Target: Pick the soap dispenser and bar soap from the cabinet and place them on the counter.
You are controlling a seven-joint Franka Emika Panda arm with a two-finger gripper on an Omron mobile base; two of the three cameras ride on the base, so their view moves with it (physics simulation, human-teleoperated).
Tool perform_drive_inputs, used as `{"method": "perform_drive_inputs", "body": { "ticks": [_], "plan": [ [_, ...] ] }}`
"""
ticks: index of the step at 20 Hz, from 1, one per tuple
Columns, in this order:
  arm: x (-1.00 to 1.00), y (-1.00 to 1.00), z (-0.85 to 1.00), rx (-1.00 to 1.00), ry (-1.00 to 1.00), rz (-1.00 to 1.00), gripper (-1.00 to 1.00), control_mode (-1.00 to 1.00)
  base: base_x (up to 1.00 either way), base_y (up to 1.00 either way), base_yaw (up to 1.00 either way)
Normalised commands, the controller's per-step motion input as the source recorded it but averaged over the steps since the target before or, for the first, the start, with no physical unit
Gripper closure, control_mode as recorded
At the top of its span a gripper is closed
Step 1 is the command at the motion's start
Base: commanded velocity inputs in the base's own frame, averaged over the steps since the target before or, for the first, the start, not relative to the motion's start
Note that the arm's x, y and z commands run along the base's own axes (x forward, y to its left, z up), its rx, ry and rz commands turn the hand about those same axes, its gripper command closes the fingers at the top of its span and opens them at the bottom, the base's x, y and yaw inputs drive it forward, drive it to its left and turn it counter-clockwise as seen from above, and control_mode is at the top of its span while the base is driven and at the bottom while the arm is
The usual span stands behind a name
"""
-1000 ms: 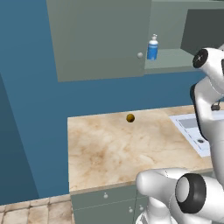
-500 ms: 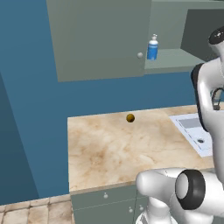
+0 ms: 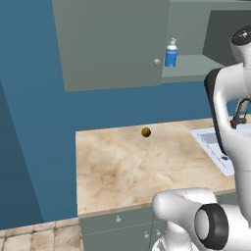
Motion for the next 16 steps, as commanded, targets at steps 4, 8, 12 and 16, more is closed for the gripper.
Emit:
{"method": "perform_drive_inputs", "body": {
  "ticks": [4, 8, 12, 16],
  "plan": [
    [-0.11, 0.53, -0.62, 0.24, -0.17, 0.00, -1.00, -1.00, 0.00, 0.00, 0.00],
    [-0.03, 0.43, 0.05, 0.35, -0.10, -0.01, -1.00, -1.00, 0.00, 0.00, 0.00],
    [0.01, 0.10, 0.82, 0.41, 0.00, -0.02, -1.00, -1.00, 0.00, 0.00, 0.00],
    [-0.01, 0.07, 0.55, 0.36, 0.00, -0.10, -1.00, -1.00, 0.00, 0.00, 0.00]
  ]
}}
